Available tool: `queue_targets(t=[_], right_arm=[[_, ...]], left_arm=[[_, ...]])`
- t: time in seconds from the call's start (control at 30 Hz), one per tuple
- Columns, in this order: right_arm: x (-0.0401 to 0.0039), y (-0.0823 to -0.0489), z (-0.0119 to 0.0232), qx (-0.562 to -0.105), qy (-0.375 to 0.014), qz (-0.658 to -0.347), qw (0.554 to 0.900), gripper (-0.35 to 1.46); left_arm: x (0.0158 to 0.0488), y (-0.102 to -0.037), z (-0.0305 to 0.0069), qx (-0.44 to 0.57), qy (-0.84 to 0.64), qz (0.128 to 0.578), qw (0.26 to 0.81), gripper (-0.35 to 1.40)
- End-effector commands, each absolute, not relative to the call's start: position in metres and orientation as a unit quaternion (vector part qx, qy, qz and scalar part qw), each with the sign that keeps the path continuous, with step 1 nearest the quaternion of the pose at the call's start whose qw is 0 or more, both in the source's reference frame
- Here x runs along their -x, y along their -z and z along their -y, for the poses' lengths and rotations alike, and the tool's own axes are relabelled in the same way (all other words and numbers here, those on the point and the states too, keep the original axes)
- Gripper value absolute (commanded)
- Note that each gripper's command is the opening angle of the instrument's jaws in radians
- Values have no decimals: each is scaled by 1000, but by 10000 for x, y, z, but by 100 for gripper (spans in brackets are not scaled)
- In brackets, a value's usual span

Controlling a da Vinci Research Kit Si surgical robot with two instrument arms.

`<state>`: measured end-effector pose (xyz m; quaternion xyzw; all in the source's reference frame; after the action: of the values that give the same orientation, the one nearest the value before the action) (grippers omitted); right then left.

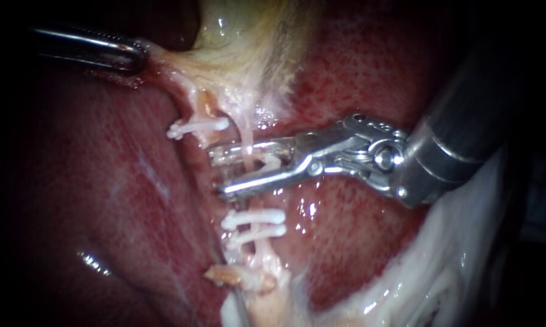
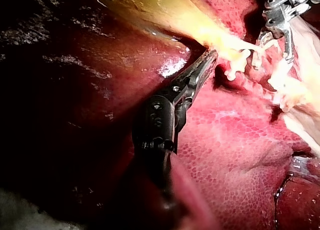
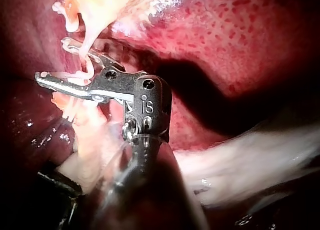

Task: Clipping third clip right tube

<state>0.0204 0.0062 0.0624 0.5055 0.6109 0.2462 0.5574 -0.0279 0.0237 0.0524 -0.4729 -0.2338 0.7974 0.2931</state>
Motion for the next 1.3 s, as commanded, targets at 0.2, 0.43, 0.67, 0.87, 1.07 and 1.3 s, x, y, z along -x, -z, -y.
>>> queue_targets(t=[0.2, 0.43, 0.67, 0.87, 1.07, 1.3], right_arm=[[-206, -616, -61, -505, -249, -612, 556, 49], [-205, -618, -63, -501, -253, -612, 557, 35], [-200, -618, -64, -500, -256, -611, 558, 3], [-195, -615, -68, -500, -261, -608, 558, -26], [-192, -615, -67, -508, -280, -594, 557, -35], [-192, -617, -67, -509, -279, -593, 557, -35]], left_arm=[[279, -524, -237, 473, -797, 234, 293, -35], [279, -524, -237, 473, -797, 234, 293, -35], [279, -524, -237, 473, -797, 234, 293, -35], [279, -524, -237, 473, -797, 234, 293, -35], [279, -524, -237, 473, -797, 234, 293, -35], [279, -524, -237, 473, -797, 234, 293, -35]])
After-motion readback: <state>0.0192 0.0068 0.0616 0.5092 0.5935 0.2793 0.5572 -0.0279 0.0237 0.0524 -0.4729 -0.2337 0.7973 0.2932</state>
